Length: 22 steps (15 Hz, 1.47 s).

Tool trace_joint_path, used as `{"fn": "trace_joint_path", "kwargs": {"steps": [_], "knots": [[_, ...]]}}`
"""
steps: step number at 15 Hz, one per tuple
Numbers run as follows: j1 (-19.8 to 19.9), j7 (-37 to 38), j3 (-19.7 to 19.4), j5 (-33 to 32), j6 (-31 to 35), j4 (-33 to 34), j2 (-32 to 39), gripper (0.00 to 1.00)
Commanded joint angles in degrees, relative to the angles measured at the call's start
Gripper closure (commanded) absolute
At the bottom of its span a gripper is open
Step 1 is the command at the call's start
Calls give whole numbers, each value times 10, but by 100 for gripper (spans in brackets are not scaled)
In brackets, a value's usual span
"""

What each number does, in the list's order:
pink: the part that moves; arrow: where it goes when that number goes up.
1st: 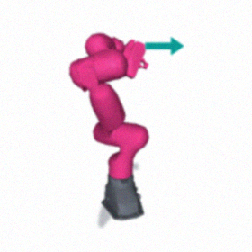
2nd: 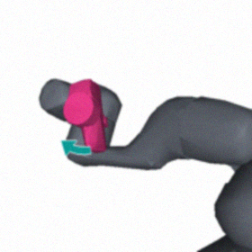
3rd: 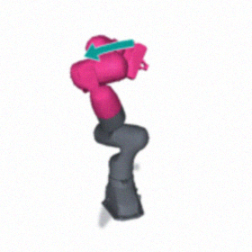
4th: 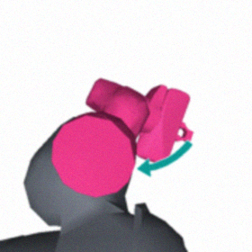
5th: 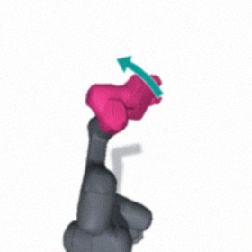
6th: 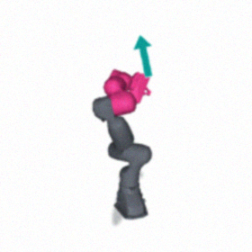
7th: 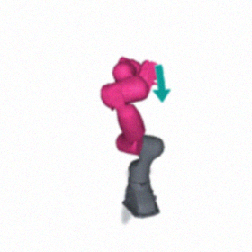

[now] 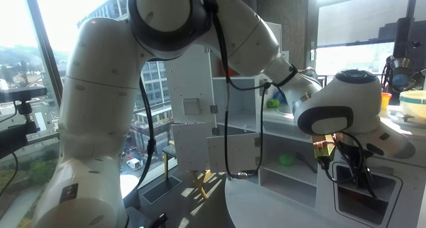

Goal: Open the cupboard doors

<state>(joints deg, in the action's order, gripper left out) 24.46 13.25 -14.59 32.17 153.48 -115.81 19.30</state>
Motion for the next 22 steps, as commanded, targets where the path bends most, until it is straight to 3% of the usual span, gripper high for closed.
{"fn": "trace_joint_path", "kwargs": {"steps": [1, 3, 7, 11, 13, 16, 22], "knots": [[23, -34, 14, 41, -10, 24, 21, 0], [27, -40, 10, 60, -18, 23, 13, 0], [3, 10, -23, 1, -21, 37, 40, 0], [2, 15, -22, -10, -18, 43, 43, 0], [-12, 53, -42, -59, -17, 45, 50, 0], [-17, 87, -71, -138, -65, 52, 58, 0], [-17, 120, -110, -199, -66, 64, 47, 0]]}}
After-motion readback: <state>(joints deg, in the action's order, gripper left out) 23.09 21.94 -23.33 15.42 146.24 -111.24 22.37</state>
